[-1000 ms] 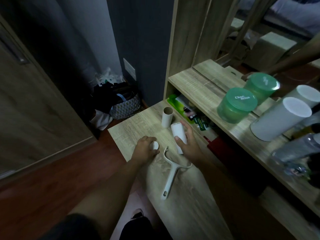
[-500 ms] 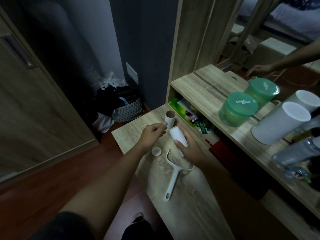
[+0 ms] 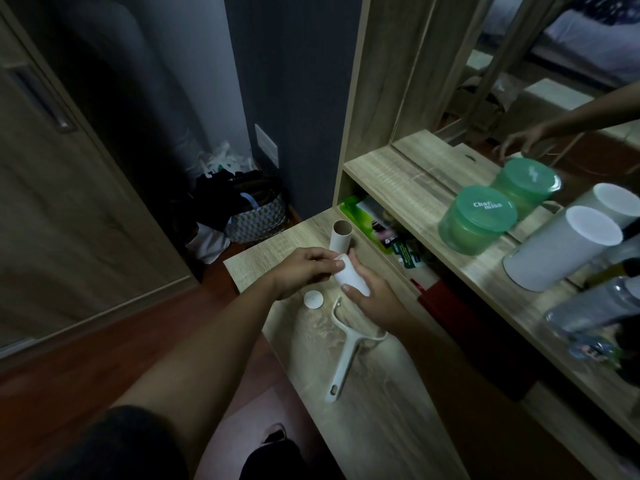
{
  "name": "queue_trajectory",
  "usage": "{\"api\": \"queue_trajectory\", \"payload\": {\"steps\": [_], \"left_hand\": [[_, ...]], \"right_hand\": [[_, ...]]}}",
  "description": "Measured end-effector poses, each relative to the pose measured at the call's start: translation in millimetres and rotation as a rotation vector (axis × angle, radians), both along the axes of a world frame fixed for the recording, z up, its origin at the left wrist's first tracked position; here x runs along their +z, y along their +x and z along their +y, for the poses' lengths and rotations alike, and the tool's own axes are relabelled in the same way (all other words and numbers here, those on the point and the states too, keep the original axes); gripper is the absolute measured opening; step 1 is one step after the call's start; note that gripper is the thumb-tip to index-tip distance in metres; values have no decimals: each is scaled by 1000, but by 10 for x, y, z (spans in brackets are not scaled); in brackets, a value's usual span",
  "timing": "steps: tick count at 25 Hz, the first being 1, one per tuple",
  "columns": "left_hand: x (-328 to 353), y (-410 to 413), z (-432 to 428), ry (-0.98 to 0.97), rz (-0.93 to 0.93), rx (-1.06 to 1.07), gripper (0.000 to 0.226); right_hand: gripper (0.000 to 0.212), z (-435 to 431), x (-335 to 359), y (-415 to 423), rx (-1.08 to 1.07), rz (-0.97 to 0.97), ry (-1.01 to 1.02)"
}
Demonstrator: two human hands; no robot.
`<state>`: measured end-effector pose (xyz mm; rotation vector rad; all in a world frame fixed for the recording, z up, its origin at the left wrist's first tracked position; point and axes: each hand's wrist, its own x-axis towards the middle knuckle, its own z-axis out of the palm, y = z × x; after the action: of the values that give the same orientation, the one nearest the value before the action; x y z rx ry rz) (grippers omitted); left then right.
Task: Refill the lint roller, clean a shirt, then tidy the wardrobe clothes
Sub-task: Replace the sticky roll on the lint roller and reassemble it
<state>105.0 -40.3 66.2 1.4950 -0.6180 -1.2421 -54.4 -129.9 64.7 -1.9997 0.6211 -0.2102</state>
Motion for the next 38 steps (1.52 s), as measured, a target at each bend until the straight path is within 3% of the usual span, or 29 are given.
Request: {"api": "queue_trajectory", "payload": {"steps": [4, 10, 12, 15, 18, 23, 29, 31, 34, 36, 38], "left_hand": [[-46, 73, -12, 27, 120, 38, 16], [-89, 163, -11, 33, 149, 101, 13], [-180, 230, 17, 5, 118, 166, 23], [-354, 322, 90, 113, -216, 217, 41], [-519, 358, 155, 307, -626, 99, 46], [-667, 345, 162, 316, -790, -17, 54], [-636, 348, 210, 356, -758, -41, 71], [-551, 335, 230, 352, -727, 72, 71], [-305, 305, 220, 240, -668, 344, 44], [-55, 275, 192, 156, -554, 386, 25], [217, 252, 210, 58, -359, 344, 25]], "right_hand": [[66, -22, -35, 39, 15, 9, 14], [68, -76, -120, 94, 5, 41, -3], [69, -98, -143, 91, 0, 76, -17], [67, -128, -172, 49, -3, 117, -39], [66, -147, -213, 4, 9, 142, -65], [67, -176, -319, -30, 2, 154, -69], [68, -163, -322, -48, 4, 139, -65], [67, -153, -254, -36, 7, 127, -73], [68, -112, -49, 17, 9, 12, -101], [70, -60, 88, 82, 18, -83, -90], [72, 19, 251, 193, 13, -79, -45]]}}
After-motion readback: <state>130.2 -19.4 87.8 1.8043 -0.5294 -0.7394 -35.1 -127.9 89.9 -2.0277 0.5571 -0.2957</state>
